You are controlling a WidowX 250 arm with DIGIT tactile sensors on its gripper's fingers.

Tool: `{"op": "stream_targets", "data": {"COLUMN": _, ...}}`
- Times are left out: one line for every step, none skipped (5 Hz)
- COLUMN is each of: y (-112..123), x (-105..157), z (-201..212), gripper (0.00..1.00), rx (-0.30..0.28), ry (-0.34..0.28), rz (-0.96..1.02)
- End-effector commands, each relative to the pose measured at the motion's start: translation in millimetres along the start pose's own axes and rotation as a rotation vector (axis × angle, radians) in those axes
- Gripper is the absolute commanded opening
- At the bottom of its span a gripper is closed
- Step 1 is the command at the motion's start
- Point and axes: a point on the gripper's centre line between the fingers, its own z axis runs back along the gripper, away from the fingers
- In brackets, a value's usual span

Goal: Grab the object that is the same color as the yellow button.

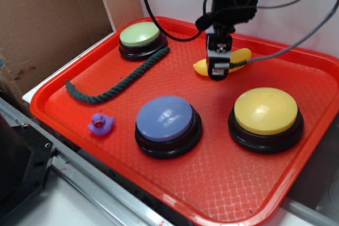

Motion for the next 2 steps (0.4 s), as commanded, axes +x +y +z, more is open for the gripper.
{"op": "stream_targets", "data": {"y": -1.2, "x": 3.3, "z": -0.6, "gripper": 1.00, "rx": 0.008, "ry": -0.004, "rz": 0.008}}
{"op": "stream_targets", "data": {"y": -3.5, "x": 2.2, "z": -8.3, "gripper": 0.63, "rx": -0.002, "ry": 0.020, "rz": 0.023}}
